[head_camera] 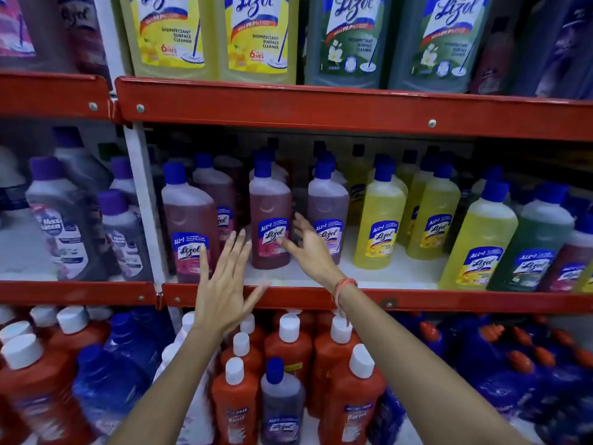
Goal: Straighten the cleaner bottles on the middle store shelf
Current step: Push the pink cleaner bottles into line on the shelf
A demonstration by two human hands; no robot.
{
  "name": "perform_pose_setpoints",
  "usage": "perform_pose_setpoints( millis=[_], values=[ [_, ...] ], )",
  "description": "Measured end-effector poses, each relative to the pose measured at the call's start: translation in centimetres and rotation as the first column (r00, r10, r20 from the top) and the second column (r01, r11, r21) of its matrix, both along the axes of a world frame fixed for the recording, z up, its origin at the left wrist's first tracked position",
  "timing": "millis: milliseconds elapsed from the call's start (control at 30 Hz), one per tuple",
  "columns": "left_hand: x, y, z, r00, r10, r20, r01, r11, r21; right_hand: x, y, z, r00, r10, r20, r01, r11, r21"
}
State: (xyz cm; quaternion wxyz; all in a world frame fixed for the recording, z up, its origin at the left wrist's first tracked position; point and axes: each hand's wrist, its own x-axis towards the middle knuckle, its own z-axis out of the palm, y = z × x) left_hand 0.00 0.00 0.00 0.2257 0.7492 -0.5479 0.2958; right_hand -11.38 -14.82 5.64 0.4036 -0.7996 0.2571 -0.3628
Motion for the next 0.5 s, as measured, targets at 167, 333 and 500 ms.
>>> perform_pose_setpoints(
  millis=[167,333,500],
  values=[
    [-0.1,0.3,-1.2,0.996,0.017,-0.087,-0.014,0.999,0.042,1.5,0.0,0.0,0.999,0.000,-0.037,0.002,0.999,0.051],
    [0.3,-0.1,-1.6,0.994,0.030,-0.103,-0.024,0.998,0.058,2.5,-0.5,-0.8,0.998,-0.018,0.058,0.007,0.981,0.196],
    [0.5,-0.3,-1.9,0.997,0.047,-0.068,-0.043,0.997,0.066,2.7,-1.0,-1.1,0.998,0.001,0.057,-0.016,0.962,0.273]
  ],
)
